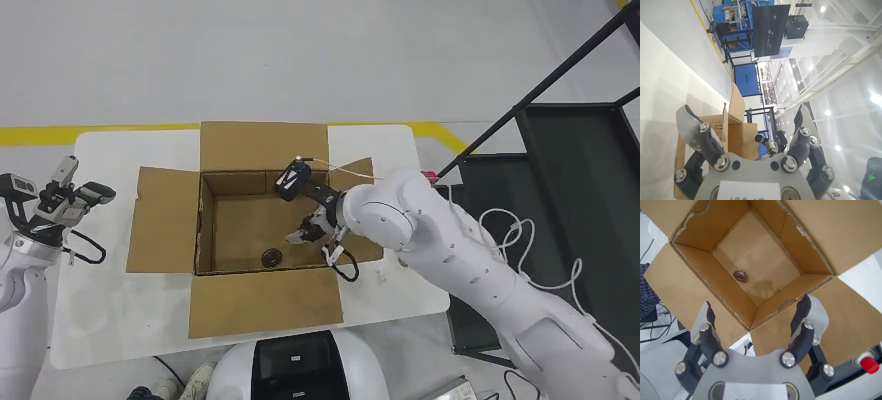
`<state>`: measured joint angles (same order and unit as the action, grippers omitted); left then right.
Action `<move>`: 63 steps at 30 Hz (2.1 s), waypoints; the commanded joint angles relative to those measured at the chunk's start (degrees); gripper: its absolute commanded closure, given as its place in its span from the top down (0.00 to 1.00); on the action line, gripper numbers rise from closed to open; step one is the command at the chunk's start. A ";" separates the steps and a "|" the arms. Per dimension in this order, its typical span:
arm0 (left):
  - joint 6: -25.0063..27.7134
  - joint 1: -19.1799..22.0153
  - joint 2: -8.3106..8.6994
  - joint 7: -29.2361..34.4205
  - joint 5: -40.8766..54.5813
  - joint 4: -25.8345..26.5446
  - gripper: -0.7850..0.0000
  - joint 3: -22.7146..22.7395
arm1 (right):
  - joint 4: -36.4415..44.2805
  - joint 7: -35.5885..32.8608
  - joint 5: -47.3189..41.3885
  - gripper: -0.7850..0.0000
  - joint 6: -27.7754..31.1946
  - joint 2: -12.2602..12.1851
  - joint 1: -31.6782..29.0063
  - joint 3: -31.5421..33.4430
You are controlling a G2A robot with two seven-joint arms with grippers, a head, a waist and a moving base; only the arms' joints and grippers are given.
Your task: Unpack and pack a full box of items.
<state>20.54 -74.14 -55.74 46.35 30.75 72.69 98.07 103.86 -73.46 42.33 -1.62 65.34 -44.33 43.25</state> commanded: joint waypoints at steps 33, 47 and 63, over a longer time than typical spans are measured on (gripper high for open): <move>0.00 0.00 0.00 0.00 0.00 0.00 1.00 0.00 | -11.60 3.48 0.34 1.00 -3.39 5.16 6.47 -11.60; 0.00 0.00 0.00 0.00 0.00 0.00 1.00 0.00 | -11.60 3.48 0.34 1.00 -3.39 5.16 6.47 -11.60; 0.00 0.00 0.00 0.00 0.00 0.00 1.00 0.00 | -18.31 5.10 0.68 1.00 5.60 8.08 9.24 -16.97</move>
<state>20.54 -74.14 -55.74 46.35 30.75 72.69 98.07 87.06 -68.21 43.15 2.95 72.83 -35.55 27.44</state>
